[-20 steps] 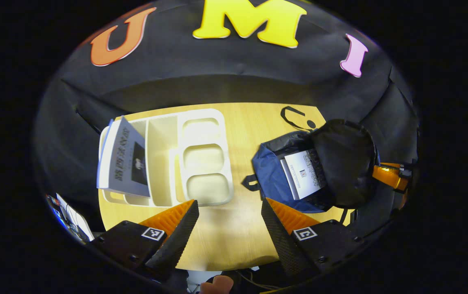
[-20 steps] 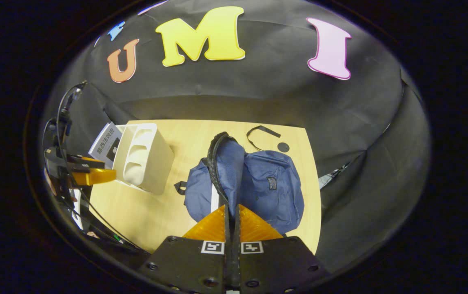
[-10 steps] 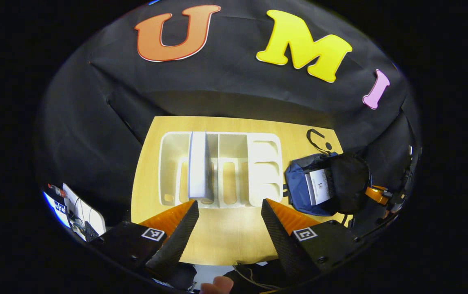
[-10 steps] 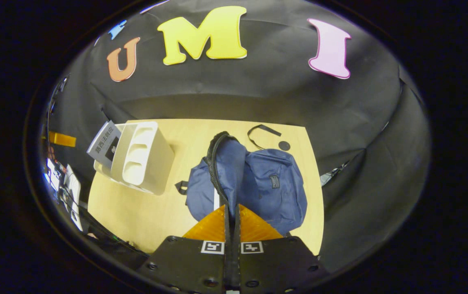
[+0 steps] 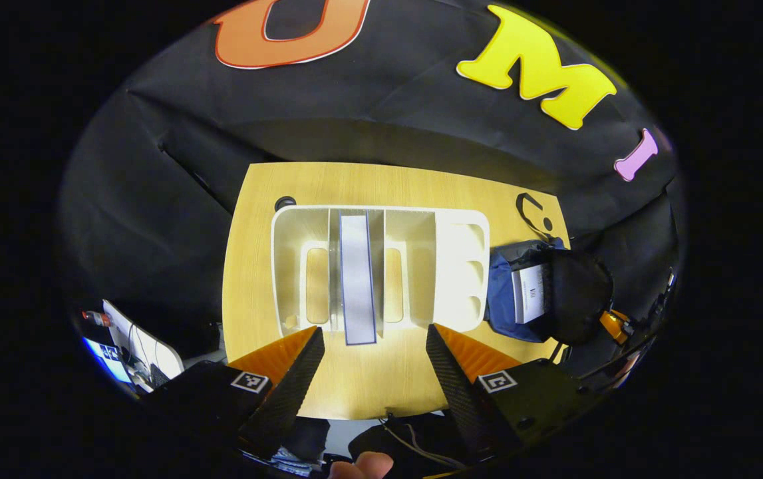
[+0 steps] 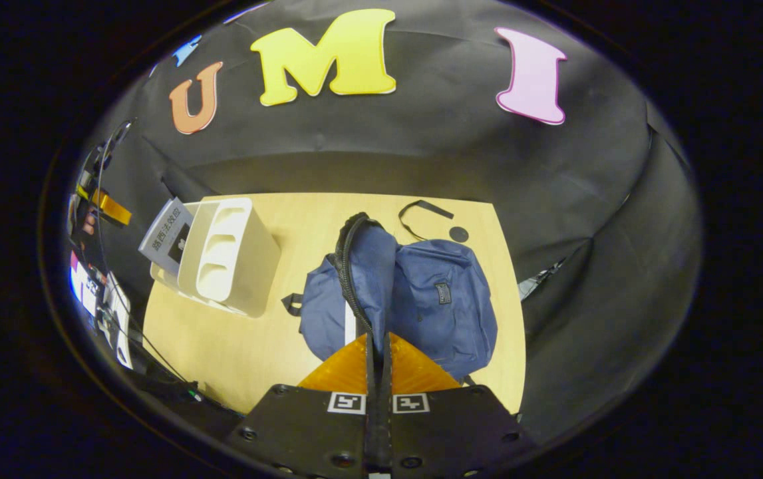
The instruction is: Open the schoolbag, grab two books from the bookshelf and put them into the schoolbag.
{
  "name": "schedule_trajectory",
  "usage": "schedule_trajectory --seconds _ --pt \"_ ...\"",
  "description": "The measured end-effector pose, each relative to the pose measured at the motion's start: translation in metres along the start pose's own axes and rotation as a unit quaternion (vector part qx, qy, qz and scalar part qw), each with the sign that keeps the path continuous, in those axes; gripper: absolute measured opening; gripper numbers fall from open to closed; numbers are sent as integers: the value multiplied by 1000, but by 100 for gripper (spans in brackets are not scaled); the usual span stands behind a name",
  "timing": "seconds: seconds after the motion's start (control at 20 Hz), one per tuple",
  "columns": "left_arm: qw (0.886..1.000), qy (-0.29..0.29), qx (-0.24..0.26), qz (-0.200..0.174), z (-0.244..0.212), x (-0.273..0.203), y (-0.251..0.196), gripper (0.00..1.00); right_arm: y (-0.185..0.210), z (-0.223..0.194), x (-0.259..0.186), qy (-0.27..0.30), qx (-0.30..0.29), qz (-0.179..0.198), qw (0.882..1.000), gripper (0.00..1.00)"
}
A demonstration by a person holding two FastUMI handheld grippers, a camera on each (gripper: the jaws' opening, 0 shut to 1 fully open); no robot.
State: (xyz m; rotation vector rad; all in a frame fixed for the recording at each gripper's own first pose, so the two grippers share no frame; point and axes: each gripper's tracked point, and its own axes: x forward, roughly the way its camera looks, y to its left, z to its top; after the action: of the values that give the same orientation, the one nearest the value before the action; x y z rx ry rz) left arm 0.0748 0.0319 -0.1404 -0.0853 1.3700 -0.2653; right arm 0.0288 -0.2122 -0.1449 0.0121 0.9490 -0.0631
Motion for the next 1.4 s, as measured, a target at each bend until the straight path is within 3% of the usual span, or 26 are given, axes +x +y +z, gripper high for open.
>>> schedule_trajectory --seconds 0.5,0.7,0.75,0.8,1.0,1.05,1.15,1.2,1.4 --pt "997 82 2 -12 15 62 2 98 2 0 5 10 13 1 1000 0" --pt "994 107 7 3 16 78 10 98 3 -1 8 12 18 1 1000 0" --pt "993 115 5 9 14 81 12 89 3 0 7 12 18 1 1000 0" --pt "993 120 6 13 14 84 16 95 3 0 8 12 19 0 1000 0" --pt "992 128 2 13 14 95 17 86 3 0 8 11 26 -1 1000 0" --pt "991 132 -1 12 13 98 16 89 3 0 8 10 28 0 1000 0" --pt "989 143 -1 23 9 102 20 80 1 -1 8 10 30 -1 1000 0" --pt "989 147 -2 27 8 104 22 67 0 -1 9 10 31 -1 999 0" --pt "987 156 -13 31 9 108 18 50 1 -1 8 8 32 -1 999 0"
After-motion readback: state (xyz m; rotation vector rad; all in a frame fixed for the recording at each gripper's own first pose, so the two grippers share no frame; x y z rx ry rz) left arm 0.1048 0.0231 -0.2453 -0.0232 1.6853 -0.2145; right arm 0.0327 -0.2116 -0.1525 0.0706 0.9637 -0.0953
